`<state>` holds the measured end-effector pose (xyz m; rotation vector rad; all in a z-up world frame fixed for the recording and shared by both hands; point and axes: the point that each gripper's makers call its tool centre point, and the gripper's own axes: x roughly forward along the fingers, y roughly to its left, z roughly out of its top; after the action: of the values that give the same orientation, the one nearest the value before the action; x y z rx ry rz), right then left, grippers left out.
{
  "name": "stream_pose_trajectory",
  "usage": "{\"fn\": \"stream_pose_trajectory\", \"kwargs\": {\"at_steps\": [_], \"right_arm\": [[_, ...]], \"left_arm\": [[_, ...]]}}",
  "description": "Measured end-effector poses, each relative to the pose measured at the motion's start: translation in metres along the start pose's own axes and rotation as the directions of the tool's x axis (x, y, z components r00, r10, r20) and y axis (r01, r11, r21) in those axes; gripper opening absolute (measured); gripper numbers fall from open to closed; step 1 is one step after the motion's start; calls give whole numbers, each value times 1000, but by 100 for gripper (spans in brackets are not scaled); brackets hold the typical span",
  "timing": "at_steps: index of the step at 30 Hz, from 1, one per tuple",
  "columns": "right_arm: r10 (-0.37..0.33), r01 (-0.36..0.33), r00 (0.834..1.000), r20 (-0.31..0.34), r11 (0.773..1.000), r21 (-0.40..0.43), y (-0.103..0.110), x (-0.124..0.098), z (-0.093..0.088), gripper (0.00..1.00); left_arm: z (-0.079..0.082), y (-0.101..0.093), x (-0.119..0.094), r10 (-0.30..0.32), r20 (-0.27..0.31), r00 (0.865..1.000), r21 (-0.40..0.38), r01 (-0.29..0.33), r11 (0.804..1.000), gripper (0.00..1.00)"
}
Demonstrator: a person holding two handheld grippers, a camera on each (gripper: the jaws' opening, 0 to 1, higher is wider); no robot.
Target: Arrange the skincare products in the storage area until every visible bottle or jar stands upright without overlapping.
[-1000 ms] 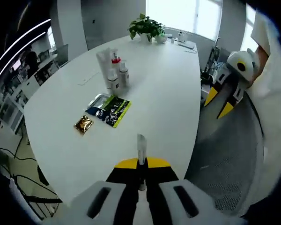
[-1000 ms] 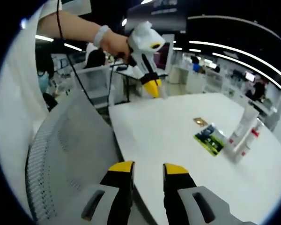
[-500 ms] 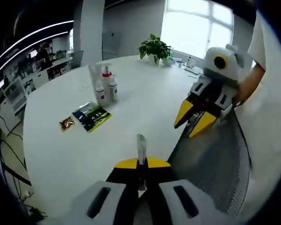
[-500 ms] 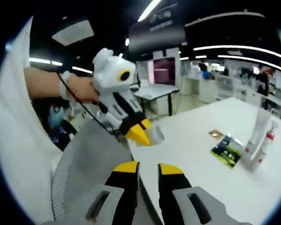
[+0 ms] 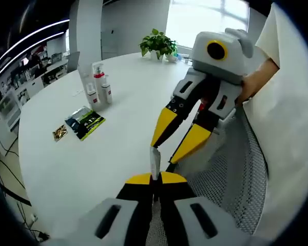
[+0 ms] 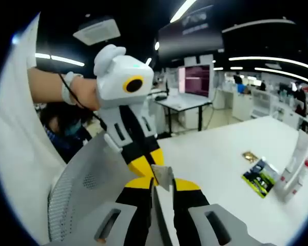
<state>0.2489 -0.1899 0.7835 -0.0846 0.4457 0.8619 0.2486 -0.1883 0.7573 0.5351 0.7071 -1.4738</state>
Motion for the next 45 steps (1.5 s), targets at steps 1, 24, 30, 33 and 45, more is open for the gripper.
{"fn": "stream_pose_trajectory", "kwargs": {"at_steps": [1, 24, 30, 33, 45], "right_arm": [[12, -12, 1000, -6, 1000, -2, 2, 0, -1, 11], [197, -196, 980, 4, 974, 113, 8, -10, -14, 0], [164, -166, 986, 25, 973, 159, -3, -18, -19, 0], [142, -152, 988, 61, 968, 202, -11, -23, -18, 0], [169, -327, 912, 374, 850, 413, -24, -50, 27, 0]], "left_arm": [[-1, 0, 0, 1, -6, 1000, 11, -1, 1000, 0], [3, -11, 5, -76, 12, 997, 3, 76, 997, 7], [7, 7, -1, -4, 111, 994, -148, 21, 989, 22], [6, 17, -4, 27, 149, 988, -233, 9, 973, 24], [58, 30, -29, 50, 499, 865, -546, 269, 793, 30]]}}
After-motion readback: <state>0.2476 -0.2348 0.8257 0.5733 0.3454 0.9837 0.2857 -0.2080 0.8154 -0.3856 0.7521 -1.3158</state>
